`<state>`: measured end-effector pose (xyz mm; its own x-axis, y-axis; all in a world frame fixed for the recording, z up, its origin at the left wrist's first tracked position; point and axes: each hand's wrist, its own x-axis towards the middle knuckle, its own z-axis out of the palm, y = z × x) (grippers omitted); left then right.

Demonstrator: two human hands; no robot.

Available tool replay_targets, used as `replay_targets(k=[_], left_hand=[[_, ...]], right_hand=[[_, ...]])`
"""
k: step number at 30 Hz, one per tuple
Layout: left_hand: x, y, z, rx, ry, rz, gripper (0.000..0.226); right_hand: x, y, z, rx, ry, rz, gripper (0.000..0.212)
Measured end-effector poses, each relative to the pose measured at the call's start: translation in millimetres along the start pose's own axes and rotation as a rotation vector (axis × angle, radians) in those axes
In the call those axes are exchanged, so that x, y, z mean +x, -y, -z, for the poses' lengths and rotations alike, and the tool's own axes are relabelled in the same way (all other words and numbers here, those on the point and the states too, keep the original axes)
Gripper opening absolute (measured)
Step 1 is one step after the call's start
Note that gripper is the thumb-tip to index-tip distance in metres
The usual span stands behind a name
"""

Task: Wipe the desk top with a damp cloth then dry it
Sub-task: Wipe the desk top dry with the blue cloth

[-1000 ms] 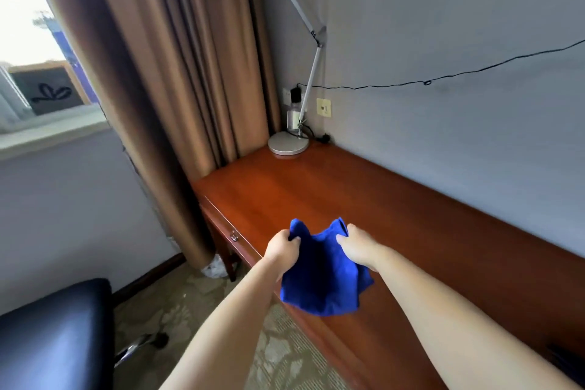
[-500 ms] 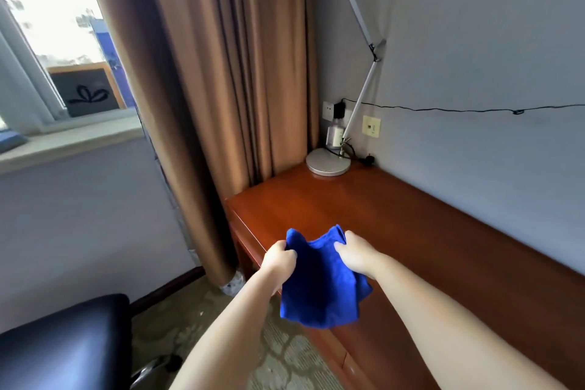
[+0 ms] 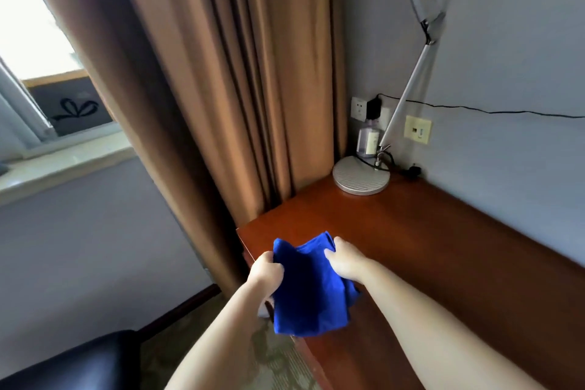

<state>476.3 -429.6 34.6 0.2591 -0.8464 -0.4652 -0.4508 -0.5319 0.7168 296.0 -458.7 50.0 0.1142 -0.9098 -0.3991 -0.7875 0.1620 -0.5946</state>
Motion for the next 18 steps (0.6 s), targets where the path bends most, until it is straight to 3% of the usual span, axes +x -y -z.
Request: replay_targets(k=[7,15,18], left_hand=[[51.5,-11.9,18.6,-0.092,-0.013,0.021,0.036],[109.4,-12.7,33.1,-0.069,0.023,0.050,0.033],[129.6,-5.7,35.7,0.137,-0.105,-0.057,0.040]], right_hand=[[55.2,32.1,8.6,-0.014,0.034,0.026,0.048],[118.6,45.5,-3.6,-0.038,-0.028,0.007,0.041],[135.7,47.6,-15.9,-0.132,-0.101,0.032,0.046]])
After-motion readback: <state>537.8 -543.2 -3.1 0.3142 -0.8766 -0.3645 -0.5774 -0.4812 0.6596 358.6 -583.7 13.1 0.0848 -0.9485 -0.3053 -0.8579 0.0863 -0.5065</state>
